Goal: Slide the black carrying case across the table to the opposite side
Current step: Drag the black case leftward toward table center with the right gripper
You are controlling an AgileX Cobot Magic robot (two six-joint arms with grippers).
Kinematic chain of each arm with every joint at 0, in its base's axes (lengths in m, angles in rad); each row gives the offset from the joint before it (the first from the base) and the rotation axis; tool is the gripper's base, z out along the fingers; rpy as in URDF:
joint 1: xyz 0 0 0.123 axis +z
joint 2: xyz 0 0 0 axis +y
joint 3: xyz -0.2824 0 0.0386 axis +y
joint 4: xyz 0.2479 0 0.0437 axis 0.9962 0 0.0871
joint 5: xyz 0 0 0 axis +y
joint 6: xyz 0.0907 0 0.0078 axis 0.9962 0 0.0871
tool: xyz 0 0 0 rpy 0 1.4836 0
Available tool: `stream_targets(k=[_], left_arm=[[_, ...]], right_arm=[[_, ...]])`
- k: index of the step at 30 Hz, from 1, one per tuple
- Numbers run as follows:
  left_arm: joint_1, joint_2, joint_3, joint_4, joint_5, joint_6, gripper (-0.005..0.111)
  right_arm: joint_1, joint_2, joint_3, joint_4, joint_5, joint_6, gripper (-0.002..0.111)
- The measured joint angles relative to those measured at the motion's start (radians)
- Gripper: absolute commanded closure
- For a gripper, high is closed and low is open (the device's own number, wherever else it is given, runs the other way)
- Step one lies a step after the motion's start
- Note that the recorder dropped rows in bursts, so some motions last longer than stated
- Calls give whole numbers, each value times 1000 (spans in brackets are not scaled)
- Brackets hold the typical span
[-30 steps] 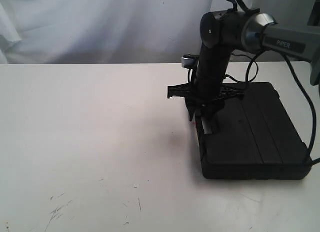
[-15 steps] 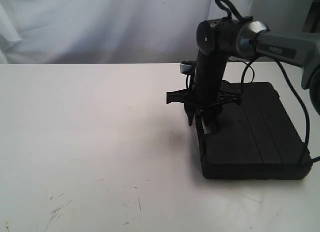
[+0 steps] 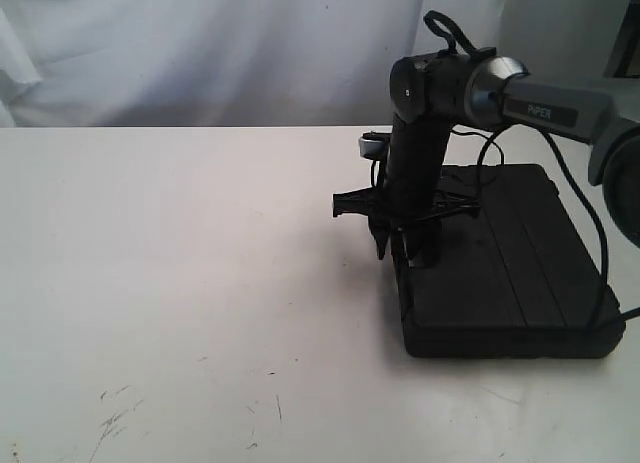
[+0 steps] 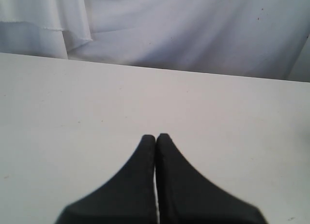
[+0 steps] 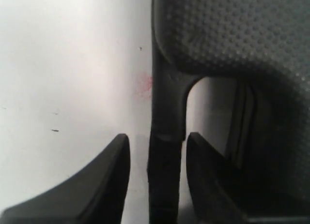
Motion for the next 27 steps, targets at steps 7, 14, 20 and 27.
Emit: stream_targets(k=[7,14,20,27], left_arm=[[0,0,0,0,0,0,107],[0,0,0,0,0,0,107],[0,0,0,0,0,0,107],[0,0,0,0,0,0,107]], right_arm=[[0,0,0,22,16,7,108],[35,0,0,53,16,9,108],[105,0,0,100,-41,37,108],[152,0,0,135,-107,95,108]])
